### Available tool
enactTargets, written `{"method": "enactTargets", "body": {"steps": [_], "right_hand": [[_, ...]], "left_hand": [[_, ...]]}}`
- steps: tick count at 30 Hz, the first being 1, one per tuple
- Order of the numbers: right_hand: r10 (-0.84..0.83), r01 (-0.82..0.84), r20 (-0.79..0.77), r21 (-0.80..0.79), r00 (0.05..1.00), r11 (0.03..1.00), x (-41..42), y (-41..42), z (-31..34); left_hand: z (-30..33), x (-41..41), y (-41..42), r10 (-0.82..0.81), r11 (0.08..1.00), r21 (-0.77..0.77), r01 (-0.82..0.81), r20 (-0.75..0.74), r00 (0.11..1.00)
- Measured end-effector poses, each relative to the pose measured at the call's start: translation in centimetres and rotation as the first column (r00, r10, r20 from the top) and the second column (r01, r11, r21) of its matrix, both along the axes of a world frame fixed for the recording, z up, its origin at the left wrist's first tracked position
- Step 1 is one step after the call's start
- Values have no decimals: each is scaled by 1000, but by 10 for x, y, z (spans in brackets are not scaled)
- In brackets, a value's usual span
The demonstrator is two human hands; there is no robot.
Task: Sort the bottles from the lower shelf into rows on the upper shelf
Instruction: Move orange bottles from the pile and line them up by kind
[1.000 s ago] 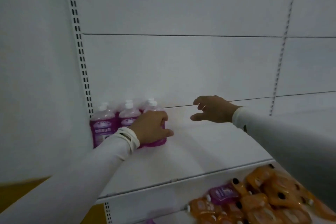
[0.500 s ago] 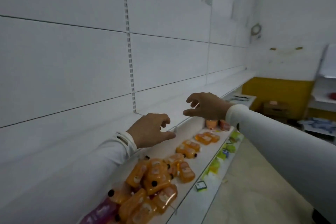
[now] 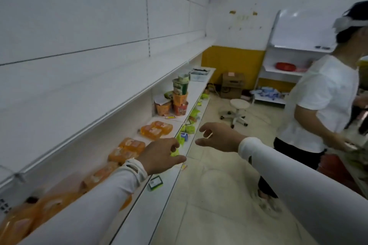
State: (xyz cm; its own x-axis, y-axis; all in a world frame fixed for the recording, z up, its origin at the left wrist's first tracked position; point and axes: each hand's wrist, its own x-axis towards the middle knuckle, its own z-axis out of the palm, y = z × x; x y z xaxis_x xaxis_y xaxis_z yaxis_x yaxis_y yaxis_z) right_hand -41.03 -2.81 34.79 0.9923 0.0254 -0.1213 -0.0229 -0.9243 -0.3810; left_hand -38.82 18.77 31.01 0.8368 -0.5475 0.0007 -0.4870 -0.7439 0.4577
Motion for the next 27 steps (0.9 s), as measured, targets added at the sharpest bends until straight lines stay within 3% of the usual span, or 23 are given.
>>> {"method": "enactTargets", "body": {"steps": [7,16,20,27], "right_hand": [[19,-19,-53,3,998,1000,156,-57,-24],[248,-240,-109,79,963,967,323,-90,-57],[412,-399,-144,112,899,910,400,-95,-96],[667,-639,-217,189,713,745,504,-108,-151]], "left_hand": [[-36,147,-57,66,994,-77,-75,-112,991],[-69,264,-73,312,947,-28,-319,-146,939],[-97,298,-87,479,870,-20,-492,-194,856],[-134,333,-125,716,667,31,-745,-302,629]]}}
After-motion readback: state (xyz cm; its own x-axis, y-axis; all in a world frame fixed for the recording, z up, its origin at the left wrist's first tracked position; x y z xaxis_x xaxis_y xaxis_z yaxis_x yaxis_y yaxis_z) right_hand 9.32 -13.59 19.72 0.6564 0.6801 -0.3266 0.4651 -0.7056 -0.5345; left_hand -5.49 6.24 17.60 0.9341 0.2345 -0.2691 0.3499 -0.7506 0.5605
